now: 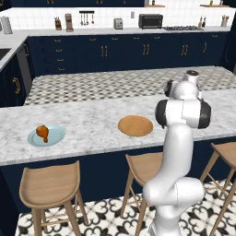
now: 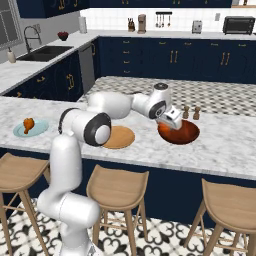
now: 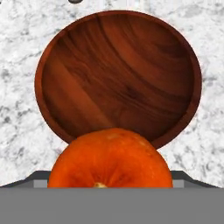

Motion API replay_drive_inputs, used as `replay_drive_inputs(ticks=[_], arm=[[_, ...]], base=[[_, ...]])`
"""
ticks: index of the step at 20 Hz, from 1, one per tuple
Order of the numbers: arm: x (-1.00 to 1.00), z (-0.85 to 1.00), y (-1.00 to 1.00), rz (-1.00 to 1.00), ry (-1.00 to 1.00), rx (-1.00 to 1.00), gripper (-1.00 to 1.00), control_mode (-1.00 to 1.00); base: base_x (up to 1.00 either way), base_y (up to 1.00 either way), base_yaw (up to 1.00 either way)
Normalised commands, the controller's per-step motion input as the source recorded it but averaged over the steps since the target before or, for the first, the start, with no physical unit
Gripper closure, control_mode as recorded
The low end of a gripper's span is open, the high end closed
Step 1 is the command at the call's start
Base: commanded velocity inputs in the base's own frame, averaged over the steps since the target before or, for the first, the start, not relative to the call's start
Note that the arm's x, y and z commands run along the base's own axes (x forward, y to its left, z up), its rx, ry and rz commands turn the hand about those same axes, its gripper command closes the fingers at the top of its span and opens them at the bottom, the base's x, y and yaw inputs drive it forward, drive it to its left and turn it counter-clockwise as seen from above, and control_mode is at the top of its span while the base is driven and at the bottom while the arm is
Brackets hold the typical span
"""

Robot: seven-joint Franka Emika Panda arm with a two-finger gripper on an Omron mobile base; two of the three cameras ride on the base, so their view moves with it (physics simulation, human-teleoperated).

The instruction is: Pick the chicken drumstick and squash from their plates and place them in the bowl. Then put the bowl in the fridge.

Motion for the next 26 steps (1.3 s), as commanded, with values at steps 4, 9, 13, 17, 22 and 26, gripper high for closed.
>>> replay_drive_inputs(ticks=[4, 9, 13, 17, 22, 26], arm=[[0.44, -0.39, -0.27, 0.00, 0.00, 0.00, 1.00, -1.00], [0.36, -0.39, -0.10, 0.00, 0.00, 0.00, 1.00, -1.00], [0.10, -0.39, -0.02, 0.00, 0.00, 0.00, 1.00, -1.00], [0.00, -0.40, 0.00, 0.00, 0.00, 0.00, -1.00, -1.00], [-0.04, -0.02, 0.00, 0.00, -0.03, 0.00, -1.00, -1.00], [-0.33, 0.39, 0.03, 0.00, -0.25, -0.04, -1.00, -1.00]], base=[[0.00, 0.00, 0.00], [0.00, 0.00, 0.00], [0.00, 0.00, 0.00], [0.00, 0.00, 0.00], [0.00, 0.00, 0.00], [0.00, 0.00, 0.00]])
